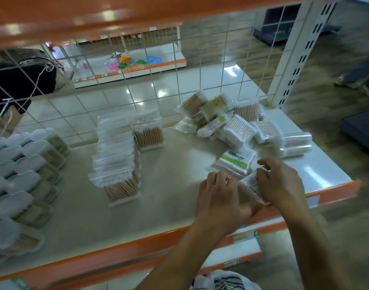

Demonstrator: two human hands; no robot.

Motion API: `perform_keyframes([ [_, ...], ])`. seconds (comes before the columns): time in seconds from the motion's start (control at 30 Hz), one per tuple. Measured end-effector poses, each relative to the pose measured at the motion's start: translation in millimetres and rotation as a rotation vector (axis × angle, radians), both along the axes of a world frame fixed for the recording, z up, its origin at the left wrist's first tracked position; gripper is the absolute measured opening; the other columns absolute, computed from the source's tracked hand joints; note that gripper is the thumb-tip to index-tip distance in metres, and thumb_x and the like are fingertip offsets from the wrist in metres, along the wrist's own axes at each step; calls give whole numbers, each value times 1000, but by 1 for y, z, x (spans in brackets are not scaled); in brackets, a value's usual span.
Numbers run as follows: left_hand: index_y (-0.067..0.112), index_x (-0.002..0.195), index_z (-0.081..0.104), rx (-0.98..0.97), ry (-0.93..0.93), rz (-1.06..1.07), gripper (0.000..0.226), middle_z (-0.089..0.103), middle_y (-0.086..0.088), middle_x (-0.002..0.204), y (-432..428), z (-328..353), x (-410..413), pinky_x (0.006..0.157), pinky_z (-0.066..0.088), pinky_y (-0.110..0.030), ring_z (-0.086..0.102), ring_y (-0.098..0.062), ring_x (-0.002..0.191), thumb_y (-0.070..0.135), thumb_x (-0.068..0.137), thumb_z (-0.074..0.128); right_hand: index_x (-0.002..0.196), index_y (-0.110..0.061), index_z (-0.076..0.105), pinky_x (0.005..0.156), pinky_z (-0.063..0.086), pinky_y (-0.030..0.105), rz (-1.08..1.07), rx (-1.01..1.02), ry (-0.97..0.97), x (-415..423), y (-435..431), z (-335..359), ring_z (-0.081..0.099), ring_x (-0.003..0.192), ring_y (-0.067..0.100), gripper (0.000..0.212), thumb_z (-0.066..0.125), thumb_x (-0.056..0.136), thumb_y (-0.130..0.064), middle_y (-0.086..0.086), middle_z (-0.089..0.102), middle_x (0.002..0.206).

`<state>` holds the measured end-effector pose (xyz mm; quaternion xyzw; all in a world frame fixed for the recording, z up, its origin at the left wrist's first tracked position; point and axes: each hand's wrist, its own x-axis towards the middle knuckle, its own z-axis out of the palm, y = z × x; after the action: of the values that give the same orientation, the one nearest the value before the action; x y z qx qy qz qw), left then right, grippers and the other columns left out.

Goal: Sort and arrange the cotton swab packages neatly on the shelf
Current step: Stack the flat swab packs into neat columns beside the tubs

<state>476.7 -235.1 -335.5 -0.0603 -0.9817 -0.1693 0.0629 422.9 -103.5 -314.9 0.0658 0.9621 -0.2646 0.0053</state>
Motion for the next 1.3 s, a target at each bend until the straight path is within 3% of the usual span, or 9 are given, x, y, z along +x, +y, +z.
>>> perform_keyframes([
  [0.1, 17, 108, 60, 5, -43, -12, 80, 52, -1, 111, -2, 1, 0, 90, 38, -34, 43, -21, 109, 78, 65, 31, 119, -22, 61, 88, 41, 33, 12, -82, -42, -2, -2, 5, 55, 110, 27, 29, 51, 91, -21, 5, 63, 120],
  [0.27, 19, 114, 56, 65, -61, -25, 64, 49, 2, 114, -6, 1, 0, 94, 34, -29, 39, -17, 111, 67, 72, 62, 113, -24, 65, 89, 45, 31, 45, -244, -27, 1, -6, 10, 58, 104, 21, 25, 54, 91, -18, 1, 66, 111],
  [0.53, 18, 115, 48, 230, -170, 10, 58, 55, 1, 111, -5, 14, 2, 83, 36, -25, 46, -18, 103, 50, 74, 72, 95, -31, 68, 71, 43, 12, 117, -455, 77, 4, -15, 21, 57, 83, -7, 32, 50, 92, -4, -27, 61, 87],
  [0.67, 26, 125, 45, 464, -239, 87, 46, 66, 4, 110, -8, 26, 2, 78, 47, -26, 62, -18, 97, 31, 84, 63, 85, -39, 65, 79, 51, 21, 174, -647, 97, 4, -21, 24, 63, 87, -4, 45, 50, 90, 3, -17, 69, 86],
  [0.73, 27, 124, 51, 574, -227, 116, 39, 68, 7, 109, -13, 32, 3, 80, 49, -24, 63, -14, 95, 24, 86, 61, 83, -41, 64, 80, 50, 22, 202, -672, 138, 6, -25, 25, 63, 88, -4, 48, 51, 88, 5, -21, 68, 85],
  [0.83, 23, 118, 58, 647, -114, 156, 32, 68, 7, 107, -22, 33, 2, 82, 51, -26, 64, -11, 93, 22, 86, 64, 91, -37, 60, 84, 46, 18, 193, -572, 286, 8, -31, 26, 59, 89, -4, 38, 56, 87, 1, -32, 59, 92],
  [1.0, 22, 114, 58, 756, 12, 291, 29, 65, 13, 95, -37, 32, -4, 66, 43, -5, 59, 1, 79, 27, 86, 67, 99, -28, 64, 83, 45, 16, 110, -552, 436, 10, -39, 21, 60, 95, 4, 27, 58, 87, -5, -12, 64, 101],
  [1.13, 22, 108, 56, 809, 74, 363, 26, 64, 14, 92, -42, 34, -7, 65, 43, -4, 58, 6, 77, 26, 85, 67, 101, -26, 63, 72, 46, 4, 187, -629, 349, 11, -49, 20, 59, 85, -13, 22, 58, 89, -8, -22, 64, 93],
  [1.3, 20, 108, 54, 835, 140, 333, 27, 67, 7, 102, -38, 35, -4, 76, 53, -22, 64, -2, 88, 28, 86, 67, 115, -27, 55, 76, 47, 6, 309, -759, 180, 13, -65, 20, 58, 105, -3, 33, 66, 84, -18, -16, 63, 109],
])
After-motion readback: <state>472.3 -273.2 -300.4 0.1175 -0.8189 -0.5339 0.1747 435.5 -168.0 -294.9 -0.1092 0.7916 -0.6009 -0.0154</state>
